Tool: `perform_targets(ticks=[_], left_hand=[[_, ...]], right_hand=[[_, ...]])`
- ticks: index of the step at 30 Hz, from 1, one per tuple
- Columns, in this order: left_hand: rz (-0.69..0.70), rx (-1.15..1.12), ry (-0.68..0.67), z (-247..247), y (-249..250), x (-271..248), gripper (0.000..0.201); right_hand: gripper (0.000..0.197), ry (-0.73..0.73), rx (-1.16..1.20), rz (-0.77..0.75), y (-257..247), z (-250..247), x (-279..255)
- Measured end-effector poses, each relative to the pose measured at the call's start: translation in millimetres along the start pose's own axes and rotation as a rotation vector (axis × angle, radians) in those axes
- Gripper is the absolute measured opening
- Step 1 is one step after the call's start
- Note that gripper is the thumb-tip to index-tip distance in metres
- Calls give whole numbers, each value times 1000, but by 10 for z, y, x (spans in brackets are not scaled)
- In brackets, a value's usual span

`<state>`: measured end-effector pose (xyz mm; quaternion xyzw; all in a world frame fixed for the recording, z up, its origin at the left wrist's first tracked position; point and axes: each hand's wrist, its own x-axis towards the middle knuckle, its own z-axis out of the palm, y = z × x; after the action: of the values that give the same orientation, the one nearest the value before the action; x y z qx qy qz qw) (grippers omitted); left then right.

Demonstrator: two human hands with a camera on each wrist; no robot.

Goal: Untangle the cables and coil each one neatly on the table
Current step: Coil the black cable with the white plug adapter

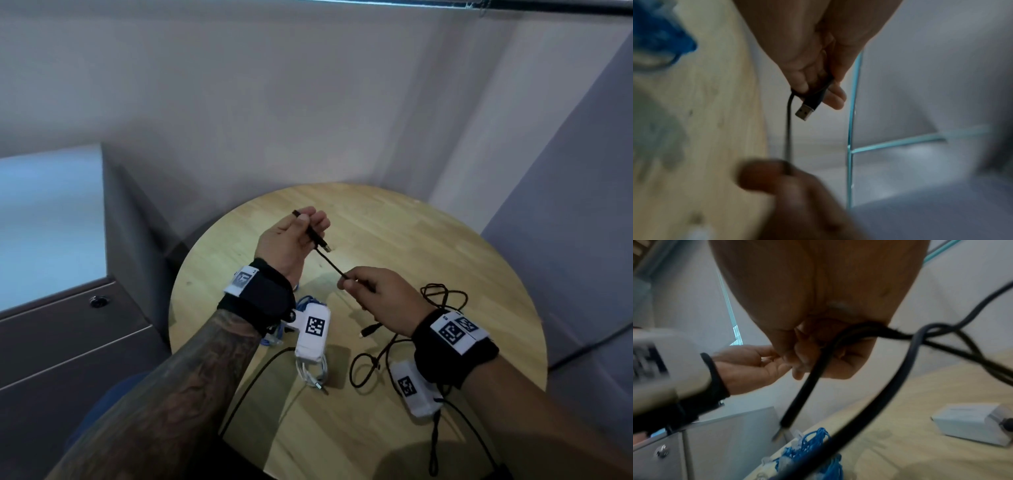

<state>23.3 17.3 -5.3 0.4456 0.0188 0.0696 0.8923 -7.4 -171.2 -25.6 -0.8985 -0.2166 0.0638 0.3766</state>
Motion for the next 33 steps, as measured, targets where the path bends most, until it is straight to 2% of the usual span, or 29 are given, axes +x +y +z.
perform_targets(ticks=[3,5,7,9,11,12,15,16,18,20,23,25,27,29,31,33], left_hand=[[192,572,25,-100,-61,16,18],[182,855,-86,-109,-120,-39,19],[105,950,-272,-56,-180,-123,27],[20,944,-383,30,-207,-200,36],[-85,809,-412,120,-176,-250,34],[-163,662,-401,140,-150,-264,32],[-374,60,-334,139,9,-248,26],[-400,-115,-311,137,60,-234,24],[-372,-324,-250,129,108,-205,22],[-274,-343,-174,124,107,-161,23],[-72,-150,-73,88,70,-115,20],[63,144,-21,38,30,-107,17],[173,511,-21,6,-12,-122,17],[195,771,-109,22,-39,-166,18],[155,954,-282,66,-56,-245,25],[98,1015,-437,133,-55,-325,35]], right_hand=[[15,96,-11,-39,-48,-93,-13],[11,239,54,-97,-117,-182,7],[9,399,98,-145,-152,-278,75],[9,487,66,-177,-126,-347,136],[12,506,-12,-175,-44,-374,166],[15,488,-39,-155,8,-369,160],[20,341,-22,-75,135,-277,125],[19,273,3,-61,158,-224,115],[20,167,3,-60,130,-130,87],[19,83,-9,-70,45,-57,58],[15,12,-78,-99,-105,-24,2],[13,46,-106,-115,-169,-65,-25],[12,145,-76,-139,-203,-156,-29],[11,266,-11,-181,-244,-272,-24],[9,370,14,-229,-278,-392,-21],[7,446,-48,-264,-256,-484,-9]])
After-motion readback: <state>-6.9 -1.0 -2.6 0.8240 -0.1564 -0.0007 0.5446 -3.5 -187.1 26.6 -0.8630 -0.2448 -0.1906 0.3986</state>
